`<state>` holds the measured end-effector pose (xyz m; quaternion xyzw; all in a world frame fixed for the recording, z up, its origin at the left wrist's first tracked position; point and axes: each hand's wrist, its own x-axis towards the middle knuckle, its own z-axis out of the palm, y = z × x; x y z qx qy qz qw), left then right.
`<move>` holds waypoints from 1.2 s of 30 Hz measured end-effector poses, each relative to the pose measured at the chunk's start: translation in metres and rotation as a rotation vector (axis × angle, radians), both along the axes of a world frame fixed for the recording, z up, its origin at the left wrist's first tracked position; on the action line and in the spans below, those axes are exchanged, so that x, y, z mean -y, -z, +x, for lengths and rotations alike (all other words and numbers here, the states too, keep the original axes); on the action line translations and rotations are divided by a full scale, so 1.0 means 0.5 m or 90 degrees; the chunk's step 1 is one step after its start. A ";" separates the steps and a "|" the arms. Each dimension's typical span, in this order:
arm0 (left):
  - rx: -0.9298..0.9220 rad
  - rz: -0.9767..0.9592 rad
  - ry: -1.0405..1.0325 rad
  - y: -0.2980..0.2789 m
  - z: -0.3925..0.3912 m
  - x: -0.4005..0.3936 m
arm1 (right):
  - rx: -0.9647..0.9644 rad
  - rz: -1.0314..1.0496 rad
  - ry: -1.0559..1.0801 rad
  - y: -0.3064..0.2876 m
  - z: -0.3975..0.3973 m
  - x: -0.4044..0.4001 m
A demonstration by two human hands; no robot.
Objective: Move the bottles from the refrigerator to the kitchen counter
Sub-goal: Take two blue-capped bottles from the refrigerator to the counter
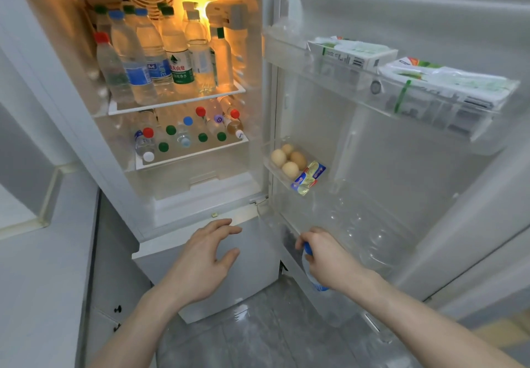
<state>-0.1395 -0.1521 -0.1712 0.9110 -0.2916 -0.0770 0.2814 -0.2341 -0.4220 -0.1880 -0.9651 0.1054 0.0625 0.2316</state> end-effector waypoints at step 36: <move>0.212 -0.240 -0.285 -0.391 0.645 -0.067 | 0.259 0.083 -0.012 -0.293 0.394 -0.193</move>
